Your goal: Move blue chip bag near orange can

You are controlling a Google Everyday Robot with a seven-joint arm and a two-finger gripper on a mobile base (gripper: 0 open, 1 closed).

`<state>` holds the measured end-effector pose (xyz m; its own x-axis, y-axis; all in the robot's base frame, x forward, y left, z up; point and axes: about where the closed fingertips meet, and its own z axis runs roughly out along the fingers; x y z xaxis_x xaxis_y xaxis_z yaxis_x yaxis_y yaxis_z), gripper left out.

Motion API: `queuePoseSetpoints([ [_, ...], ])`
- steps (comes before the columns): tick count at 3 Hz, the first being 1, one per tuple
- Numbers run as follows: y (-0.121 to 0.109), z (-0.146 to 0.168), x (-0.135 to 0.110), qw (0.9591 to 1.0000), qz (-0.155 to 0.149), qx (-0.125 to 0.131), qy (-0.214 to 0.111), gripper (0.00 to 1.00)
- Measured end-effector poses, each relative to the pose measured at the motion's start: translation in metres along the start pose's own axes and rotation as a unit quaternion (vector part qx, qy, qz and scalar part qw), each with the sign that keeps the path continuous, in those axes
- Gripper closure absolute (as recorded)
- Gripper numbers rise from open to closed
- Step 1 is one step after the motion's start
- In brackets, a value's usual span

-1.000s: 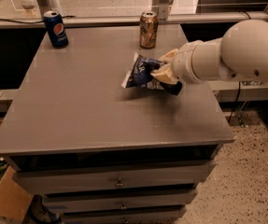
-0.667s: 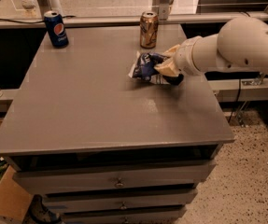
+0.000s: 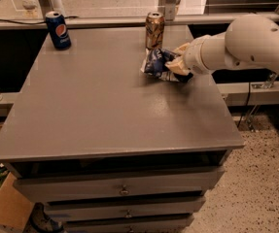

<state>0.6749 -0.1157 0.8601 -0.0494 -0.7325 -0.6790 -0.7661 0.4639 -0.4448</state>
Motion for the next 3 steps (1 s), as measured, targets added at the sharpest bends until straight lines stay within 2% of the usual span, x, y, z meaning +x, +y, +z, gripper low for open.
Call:
queuePoseSetpoints([
  [1, -0.031, 0.009, 0.006, 0.9998, -0.009, 0.011, 0.011, 1.00],
  [2, -0.086, 0.012, 0.013, 0.9991, -0.017, 0.040, -0.005, 1.00],
  [3, -0.111, 0.007, 0.014, 0.9982, -0.016, 0.050, -0.027, 1.00],
])
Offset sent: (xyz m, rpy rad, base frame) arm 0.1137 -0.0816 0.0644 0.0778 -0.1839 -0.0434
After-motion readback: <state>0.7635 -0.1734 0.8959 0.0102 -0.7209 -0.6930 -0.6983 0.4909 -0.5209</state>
